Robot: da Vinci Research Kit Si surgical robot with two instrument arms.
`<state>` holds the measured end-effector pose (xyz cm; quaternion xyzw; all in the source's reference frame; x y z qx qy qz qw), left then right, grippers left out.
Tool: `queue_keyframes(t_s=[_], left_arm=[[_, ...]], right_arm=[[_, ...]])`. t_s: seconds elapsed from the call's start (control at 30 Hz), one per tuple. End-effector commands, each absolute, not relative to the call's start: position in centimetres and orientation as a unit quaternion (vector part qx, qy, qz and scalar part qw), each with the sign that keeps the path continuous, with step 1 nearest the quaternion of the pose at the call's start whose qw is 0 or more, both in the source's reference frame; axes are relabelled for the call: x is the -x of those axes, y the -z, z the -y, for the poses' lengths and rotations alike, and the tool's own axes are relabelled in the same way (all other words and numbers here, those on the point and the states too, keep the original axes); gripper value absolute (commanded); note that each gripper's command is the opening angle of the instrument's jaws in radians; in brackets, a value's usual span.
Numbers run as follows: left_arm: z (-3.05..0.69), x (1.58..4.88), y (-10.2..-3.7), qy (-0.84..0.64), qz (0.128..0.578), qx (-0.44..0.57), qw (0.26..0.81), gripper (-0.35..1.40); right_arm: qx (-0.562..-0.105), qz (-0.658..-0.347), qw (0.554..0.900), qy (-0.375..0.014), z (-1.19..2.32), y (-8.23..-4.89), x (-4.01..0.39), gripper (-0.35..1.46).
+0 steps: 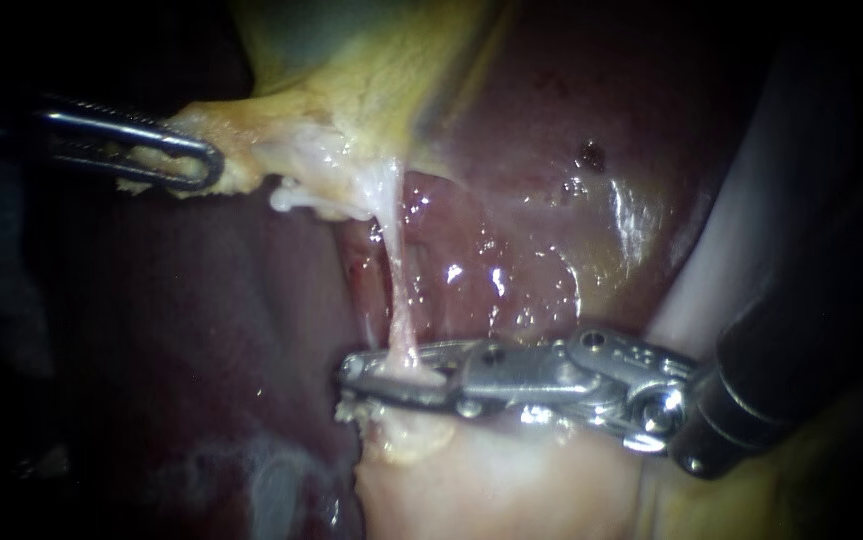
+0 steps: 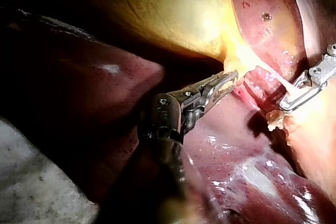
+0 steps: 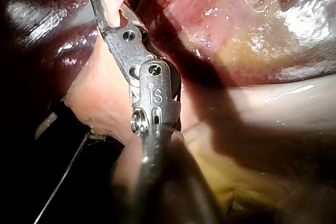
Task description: Going back first clip right tube
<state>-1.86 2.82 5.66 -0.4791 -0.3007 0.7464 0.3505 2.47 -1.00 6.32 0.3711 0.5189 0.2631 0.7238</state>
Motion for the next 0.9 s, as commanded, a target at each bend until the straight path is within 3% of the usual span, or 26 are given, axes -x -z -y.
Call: queue_keyframes(t_s=[0.03, 0.23, 0.3, 0.4, 0.47, 0.9], left_arm=[[-2.82, 1.86, -5.66, -0.747, 0.3, 0.479, 0.351, -0.35], [-2.82, 1.86, -5.66, -0.747, 0.3, 0.479, 0.35, -0.35], [-2.82, 1.85, -5.66, -0.747, 0.3, 0.479, 0.35, -0.35], [-2.82, 1.85, -5.66, -0.747, 0.3, 0.479, 0.35, -0.35], [-2.82, 1.85, -5.66, -0.747, 0.301, 0.479, 0.35, -0.35], [-2.82, 1.85, -5.66, -0.747, 0.301, 0.479, 0.35, -0.35]], right_arm=[[-0.371, -0.519, 0.724, -0.263, 1.0, -6.32, -2.47, -0.35], [-0.374, -0.517, 0.722, -0.267, 1.01, -6.34, -2.47, -0.35], [-0.373, -0.518, 0.722, -0.267, 1.01, -6.36, -2.49, -0.18], [-0.371, -0.518, 0.722, -0.269, 1.0, -6.38, -2.53, 0.28], [-0.37, -0.518, 0.722, -0.271, 0.97, -6.41, -2.59, 0.41], [-0.387, -0.52, 0.722, -0.243, 0.94, -6.48, -2.62, 0.46]])
